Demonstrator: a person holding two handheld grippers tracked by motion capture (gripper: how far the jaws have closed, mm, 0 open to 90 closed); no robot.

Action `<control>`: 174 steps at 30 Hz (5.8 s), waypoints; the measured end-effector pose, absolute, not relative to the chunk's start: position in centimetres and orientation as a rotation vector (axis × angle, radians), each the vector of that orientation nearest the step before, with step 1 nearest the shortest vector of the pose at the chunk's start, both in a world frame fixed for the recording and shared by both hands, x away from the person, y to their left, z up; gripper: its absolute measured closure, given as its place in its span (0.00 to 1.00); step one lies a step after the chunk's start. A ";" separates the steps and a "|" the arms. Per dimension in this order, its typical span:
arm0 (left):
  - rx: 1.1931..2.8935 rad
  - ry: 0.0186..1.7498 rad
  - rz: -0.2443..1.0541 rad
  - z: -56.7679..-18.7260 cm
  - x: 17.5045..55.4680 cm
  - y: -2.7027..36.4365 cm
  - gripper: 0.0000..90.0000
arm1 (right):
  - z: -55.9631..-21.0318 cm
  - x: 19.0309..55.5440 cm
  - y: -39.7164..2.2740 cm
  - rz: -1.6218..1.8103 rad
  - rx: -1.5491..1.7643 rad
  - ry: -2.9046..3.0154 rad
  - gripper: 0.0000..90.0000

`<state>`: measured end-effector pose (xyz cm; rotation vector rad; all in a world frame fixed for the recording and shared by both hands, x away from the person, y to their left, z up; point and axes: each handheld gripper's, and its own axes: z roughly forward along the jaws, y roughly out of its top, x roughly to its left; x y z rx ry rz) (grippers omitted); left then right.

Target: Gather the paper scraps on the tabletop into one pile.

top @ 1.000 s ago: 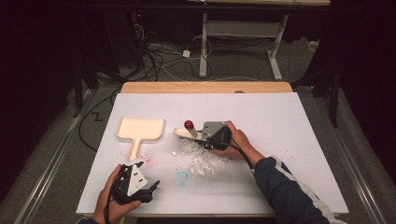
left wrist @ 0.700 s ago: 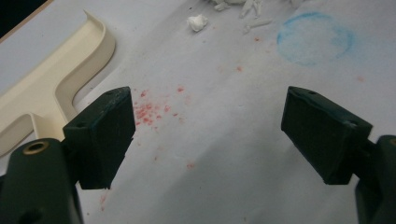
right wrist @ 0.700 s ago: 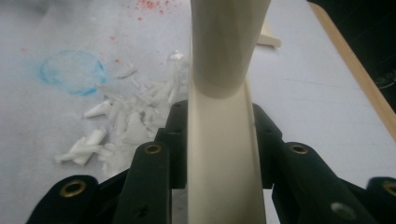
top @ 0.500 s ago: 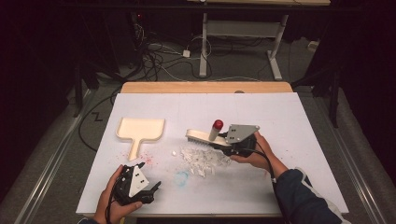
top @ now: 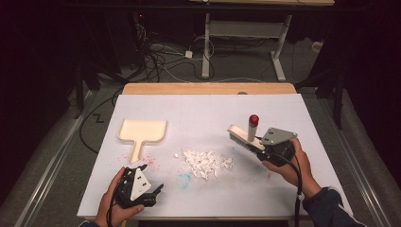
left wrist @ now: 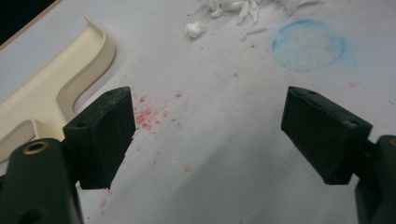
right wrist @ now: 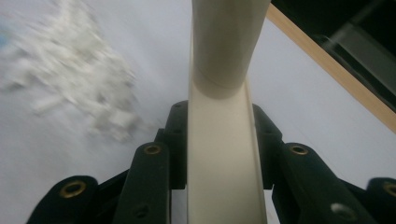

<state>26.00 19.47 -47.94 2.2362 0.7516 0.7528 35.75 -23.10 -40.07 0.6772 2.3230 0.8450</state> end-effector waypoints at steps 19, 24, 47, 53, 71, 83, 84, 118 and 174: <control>2.195 0.745 0.770 -47.4 25.7 19.5 0.18 | -43.0 35.2 -21.1 0.767 0.840 2.342 0.76; 2.201 0.733 0.759 -47.5 25.8 19.4 0.18 | -43.3 34.8 -17.4 0.854 0.822 2.358 0.76; 2.230 0.736 0.750 -47.8 25.9 19.3 0.18 | -39.3 33.0 -19.0 1.091 0.759 2.334 0.76; 2.235 0.734 0.746 -47.9 26.0 19.3 0.18 | -39.9 32.0 -21.6 1.017 0.743 2.392 0.76; 2.222 0.728 0.743 -47.7 25.9 19.3 0.19 | -42.0 30.2 -17.4 1.029 0.621 2.465 0.76; 2.215 0.737 0.753 -47.5 25.7 19.6 0.19 | -40.1 29.2 -19.4 1.053 0.569 2.461 0.76; 2.216 0.738 0.754 -47.5 25.7 19.6 0.19 | -40.1 29.0 -19.9 1.066 0.565 2.464 0.76; 2.164 0.751 0.742 -47.1 25.5 20.3 0.18 | -41.2 31.6 -12.7 1.192 0.327 2.537 0.76; 2.175 0.758 0.716 -47.5 25.2 20.1 0.19 | -44.9 34.1 -8.6 1.103 0.803 2.203 0.76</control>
